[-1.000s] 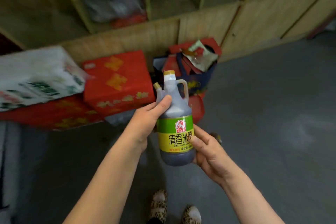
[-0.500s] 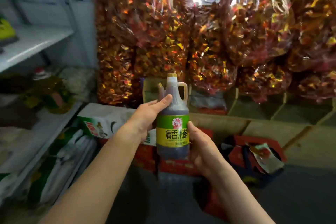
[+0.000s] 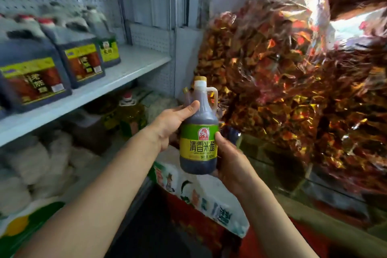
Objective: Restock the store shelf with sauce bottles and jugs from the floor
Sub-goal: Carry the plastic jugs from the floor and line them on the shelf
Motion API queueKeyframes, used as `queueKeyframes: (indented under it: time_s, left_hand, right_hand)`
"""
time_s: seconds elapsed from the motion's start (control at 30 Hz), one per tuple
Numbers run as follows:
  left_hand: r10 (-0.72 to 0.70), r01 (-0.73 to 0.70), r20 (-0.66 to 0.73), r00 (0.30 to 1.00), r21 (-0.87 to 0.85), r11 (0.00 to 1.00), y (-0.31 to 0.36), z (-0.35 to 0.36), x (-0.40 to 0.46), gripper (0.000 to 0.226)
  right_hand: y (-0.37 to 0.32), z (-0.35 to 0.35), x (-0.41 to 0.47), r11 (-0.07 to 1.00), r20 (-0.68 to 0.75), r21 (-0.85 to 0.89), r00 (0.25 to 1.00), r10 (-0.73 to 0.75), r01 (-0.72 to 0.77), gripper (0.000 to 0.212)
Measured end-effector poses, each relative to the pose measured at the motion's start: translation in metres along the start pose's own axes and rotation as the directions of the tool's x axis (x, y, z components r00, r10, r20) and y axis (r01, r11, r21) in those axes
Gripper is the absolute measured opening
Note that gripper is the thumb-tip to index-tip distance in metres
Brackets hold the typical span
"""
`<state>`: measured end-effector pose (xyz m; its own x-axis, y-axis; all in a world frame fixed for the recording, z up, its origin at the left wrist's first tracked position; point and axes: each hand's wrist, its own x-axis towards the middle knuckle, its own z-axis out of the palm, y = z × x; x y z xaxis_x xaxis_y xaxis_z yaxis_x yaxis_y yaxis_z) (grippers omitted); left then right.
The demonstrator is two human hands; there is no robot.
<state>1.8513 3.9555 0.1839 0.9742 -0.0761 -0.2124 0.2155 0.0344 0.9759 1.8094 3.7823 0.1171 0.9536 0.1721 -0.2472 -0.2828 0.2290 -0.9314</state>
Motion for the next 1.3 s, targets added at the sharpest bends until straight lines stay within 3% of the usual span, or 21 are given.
queueKeyframes:
  time_s: [0.07,0.17,0.43,0.57,0.67,0.83,1.03,1.3]
  left_hand:
    - [0.010,-0.011,-0.053,0.999,-0.015,1.000,0.013,-0.017,0.026,0.050]
    - [0.005,-0.003,-0.134,0.991,0.016,1.000,0.037,-0.046,0.056,0.082]
    - [-0.101,0.118,-0.260,0.960,0.052,0.992,0.079,-0.153,0.108,0.050]
    - [-0.052,0.072,-0.321,0.946,0.052,0.996,0.083,-0.210,0.137,0.065]
    - [-0.006,0.038,-0.335,0.942,0.090,0.995,0.092,-0.245,0.157,0.053]
    - [0.079,-0.044,-0.341,0.937,0.109,0.993,0.102,-0.279,0.191,0.052]
    - [0.174,-0.158,-0.362,0.916,0.074,0.985,0.106,-0.287,0.231,0.054]
    - [0.270,-0.265,-0.464,0.844,0.076,0.961,0.121,-0.293,0.308,0.043]
  right_hand:
    - [-0.011,0.008,0.046,1.000,0.077,-0.001,0.997,-0.007,0.007,0.061]
    - [-0.029,0.031,0.102,1.000,0.189,-0.013,0.982,0.006,-0.003,0.055]
    - [-0.043,0.125,0.214,1.000,0.318,-0.001,0.948,0.007,-0.007,0.056]
    - [-0.033,0.177,0.256,1.000,0.327,0.019,0.945,-0.029,0.024,0.050]
    - [-0.030,0.209,0.287,0.997,0.328,0.053,0.942,-0.067,0.052,0.055]
    - [-0.039,0.248,0.326,0.994,0.263,0.063,0.959,-0.101,0.088,0.057]
    - [-0.056,0.255,0.365,0.986,0.207,-0.011,0.965,-0.161,0.166,0.059]
    - [-0.085,0.253,0.448,0.958,0.257,-0.080,0.934,-0.249,0.277,0.054]
